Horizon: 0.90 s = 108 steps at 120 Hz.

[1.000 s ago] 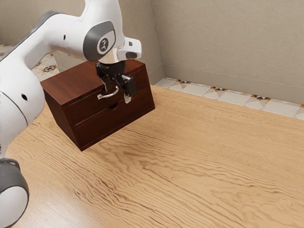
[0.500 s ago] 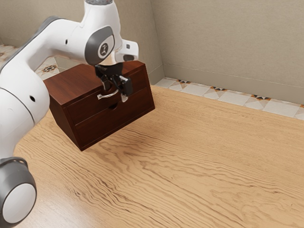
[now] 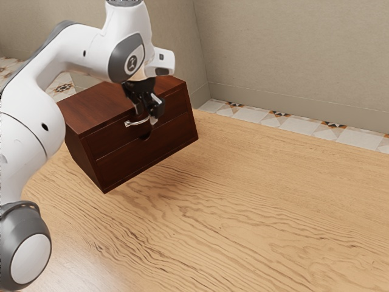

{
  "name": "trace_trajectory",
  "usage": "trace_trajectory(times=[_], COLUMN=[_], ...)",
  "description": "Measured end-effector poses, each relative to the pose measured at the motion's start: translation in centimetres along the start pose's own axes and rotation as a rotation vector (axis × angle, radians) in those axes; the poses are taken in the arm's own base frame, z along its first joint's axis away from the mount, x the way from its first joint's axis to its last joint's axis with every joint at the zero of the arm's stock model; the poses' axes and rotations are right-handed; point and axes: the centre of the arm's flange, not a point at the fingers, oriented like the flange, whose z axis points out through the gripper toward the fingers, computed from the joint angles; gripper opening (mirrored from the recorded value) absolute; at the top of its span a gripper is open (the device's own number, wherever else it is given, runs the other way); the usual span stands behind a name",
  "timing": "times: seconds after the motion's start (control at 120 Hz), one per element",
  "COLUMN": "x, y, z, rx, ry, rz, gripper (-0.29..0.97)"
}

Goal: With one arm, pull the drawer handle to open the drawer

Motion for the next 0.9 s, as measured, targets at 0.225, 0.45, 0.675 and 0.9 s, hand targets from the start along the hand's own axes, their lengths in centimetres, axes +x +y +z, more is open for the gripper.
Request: trace_trajectory(times=[0.225,0.45,0.675,0.9], x=[0.3,0.6,0.5,0.5], y=[-0.4,-0.6,-1.6,-1.5], z=[1.2,1.8,2.9,3.3], rx=[0.015,0.024,0.029,0.023], ry=[-0.004,0.003,0.002,0.000], rz=[0.010,0.024,0.021,0.031], gripper=[0.28,0.23,0.20,0.04])
